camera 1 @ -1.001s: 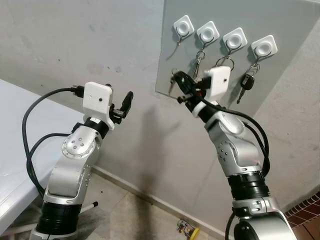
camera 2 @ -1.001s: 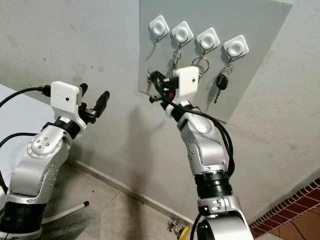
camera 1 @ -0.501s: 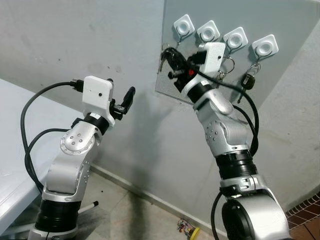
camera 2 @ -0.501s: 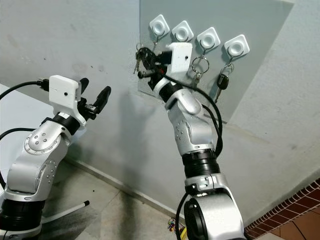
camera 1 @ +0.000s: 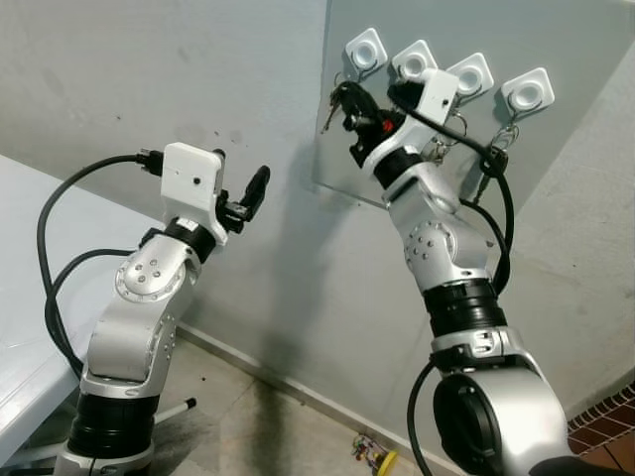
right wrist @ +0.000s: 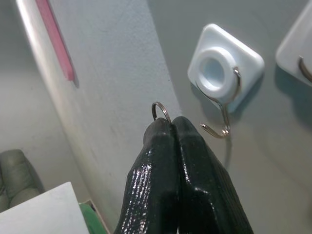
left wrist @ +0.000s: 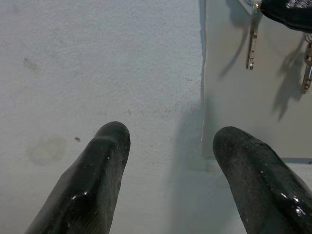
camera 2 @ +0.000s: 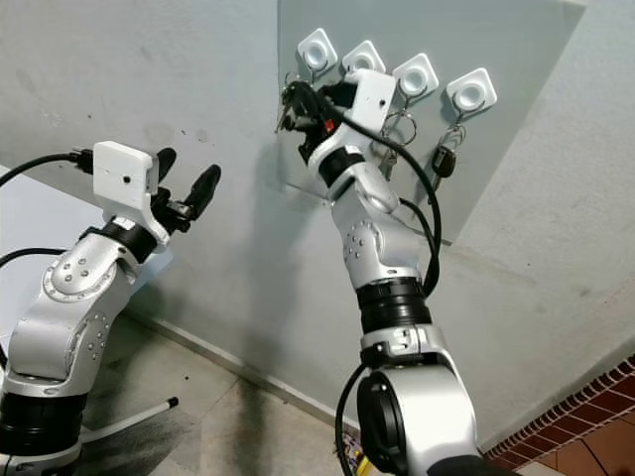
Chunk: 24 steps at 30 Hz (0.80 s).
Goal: Hang keys on a hook
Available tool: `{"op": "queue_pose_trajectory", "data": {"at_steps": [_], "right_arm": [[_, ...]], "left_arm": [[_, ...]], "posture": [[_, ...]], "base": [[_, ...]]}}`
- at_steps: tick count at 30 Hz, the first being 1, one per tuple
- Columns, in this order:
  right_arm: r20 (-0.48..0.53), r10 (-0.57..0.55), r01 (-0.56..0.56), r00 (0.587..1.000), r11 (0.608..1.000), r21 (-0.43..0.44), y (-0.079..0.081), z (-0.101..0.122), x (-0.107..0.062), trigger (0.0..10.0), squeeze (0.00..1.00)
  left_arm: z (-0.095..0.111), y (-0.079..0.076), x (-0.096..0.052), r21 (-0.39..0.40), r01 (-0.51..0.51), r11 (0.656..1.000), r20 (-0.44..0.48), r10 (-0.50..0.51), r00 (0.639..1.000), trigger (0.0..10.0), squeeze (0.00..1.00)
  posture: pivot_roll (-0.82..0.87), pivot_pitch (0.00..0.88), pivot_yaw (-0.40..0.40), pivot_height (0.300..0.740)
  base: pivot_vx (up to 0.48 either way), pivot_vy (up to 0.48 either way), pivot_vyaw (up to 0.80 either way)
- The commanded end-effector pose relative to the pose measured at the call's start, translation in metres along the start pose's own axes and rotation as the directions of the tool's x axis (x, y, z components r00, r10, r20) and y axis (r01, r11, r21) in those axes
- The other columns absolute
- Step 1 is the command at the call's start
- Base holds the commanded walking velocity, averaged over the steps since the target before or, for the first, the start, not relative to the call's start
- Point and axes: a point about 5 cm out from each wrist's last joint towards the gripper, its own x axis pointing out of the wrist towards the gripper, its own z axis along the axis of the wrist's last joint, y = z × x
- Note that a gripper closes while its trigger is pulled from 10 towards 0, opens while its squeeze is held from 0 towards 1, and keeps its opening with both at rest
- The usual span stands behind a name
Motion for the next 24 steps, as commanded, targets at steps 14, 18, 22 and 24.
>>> {"op": "queue_pose_trajectory", "data": {"at_steps": [14, 18, 22, 24], "right_arm": [[-0.039, -0.057, 0.060, 0.998, 0.995, 0.081, -0.0044, 0.0004, 0.0045, 10.0, 0.00], [-0.058, -0.076, 0.082, 0.995, 0.991, 0.110, -0.0054, -0.0021, 0.0042, 10.0, 0.00], [-0.076, -0.096, 0.106, 0.992, 0.985, 0.136, -0.0066, -0.0038, 0.0040, 10.0, 0.00], [-0.078, -0.102, 0.112, 0.992, 0.983, 0.144, -0.0071, -0.0039, 0.0039, 10.0, 0.00]], "left_arm": [[0.0083, -0.0006, 0.0028, 0.012, 0.007, 1.000, 0.024, -0.007, 1.000, 10.0, 0.00], [0.0086, 0.0003, 0.0025, 0.012, 0.003, 1.000, 0.023, -0.003, 1.000, 10.0, 0.00], [0.0085, 0.0016, 0.0023, 0.012, -0.003, 1.000, 0.022, 0.003, 1.000, 10.0, 0.00], [0.0085, 0.0016, 0.0022, 0.012, -0.004, 1.000, 0.022, 0.004, 1.000, 10.0, 0.00]], "posture": [[-0.01, 0.000, -0.076, 0.724], [-0.01, 0.000, -0.076, 0.724], [-0.01, 0.000, -0.075, 0.724], [-0.01, 0.000, -0.075, 0.724]], "base": [[0.000, 0.000, 0.00], [0.000, 0.000, 0.00], [0.000, 0.000, 0.00], [0.000, 0.000, 0.00]]}}
